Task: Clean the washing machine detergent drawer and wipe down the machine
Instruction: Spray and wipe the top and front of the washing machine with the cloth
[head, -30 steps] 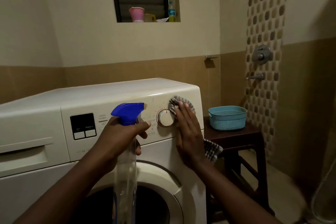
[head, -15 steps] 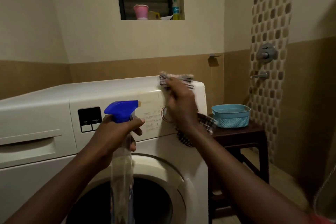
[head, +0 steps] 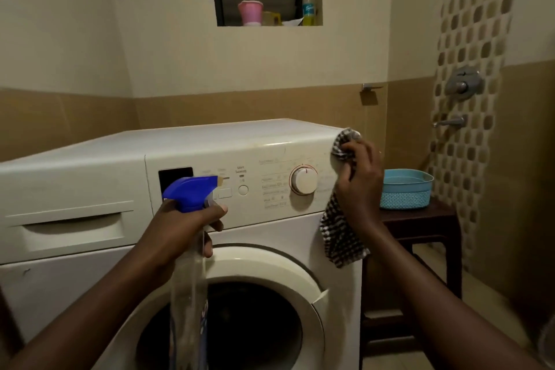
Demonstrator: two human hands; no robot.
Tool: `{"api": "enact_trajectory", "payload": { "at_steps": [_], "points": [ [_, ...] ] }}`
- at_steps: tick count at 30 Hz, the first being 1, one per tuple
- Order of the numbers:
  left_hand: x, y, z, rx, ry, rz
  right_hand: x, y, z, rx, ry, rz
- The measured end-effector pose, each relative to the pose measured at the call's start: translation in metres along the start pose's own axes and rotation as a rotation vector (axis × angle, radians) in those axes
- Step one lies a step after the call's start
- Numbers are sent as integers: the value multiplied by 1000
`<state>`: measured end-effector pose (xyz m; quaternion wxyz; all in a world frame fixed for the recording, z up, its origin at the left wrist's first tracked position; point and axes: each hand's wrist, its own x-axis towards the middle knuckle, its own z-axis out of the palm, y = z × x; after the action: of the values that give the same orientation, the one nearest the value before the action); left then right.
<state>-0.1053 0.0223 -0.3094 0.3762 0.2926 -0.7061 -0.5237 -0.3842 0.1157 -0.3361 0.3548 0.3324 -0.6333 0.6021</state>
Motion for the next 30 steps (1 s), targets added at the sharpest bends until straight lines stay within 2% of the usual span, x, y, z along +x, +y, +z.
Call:
{"api": "enact_trajectory", "payload": {
  "at_steps": [2,4,6,9,13,17,20,24,28,30],
  "points": [
    [-4,-2,-4,-4,-5,6,-2,-6,8,52,103,109],
    [-7,-2,-8,-12,7,14,4,-29,20,119,131,142],
    [-7,-1,-15,-17,32,19,9,-62,33,155,27,19],
    [-7,0,-21,-44,72,46,-4,-109,49,67,-150,-181],
    [-10,-3,-22,-99,129,64,-64,-145,64,17,-308,-290],
    [-14,-10,-21,-95,136,44,-91,-110,56,-12,-364,-493],
    [-16,-13,-24,-60,115,44,-80,-61,41,-90,-299,-566],
    [-14,-19,-32,-48,126,35,-100,-59,45,-22,-275,-459],
    [-17,-23,-39,-62,132,7,-128,-40,36,34,-395,-538],
    [-18,-25,-48,-62,155,-6,-124,-14,24,1,-381,-441]
  ]
}}
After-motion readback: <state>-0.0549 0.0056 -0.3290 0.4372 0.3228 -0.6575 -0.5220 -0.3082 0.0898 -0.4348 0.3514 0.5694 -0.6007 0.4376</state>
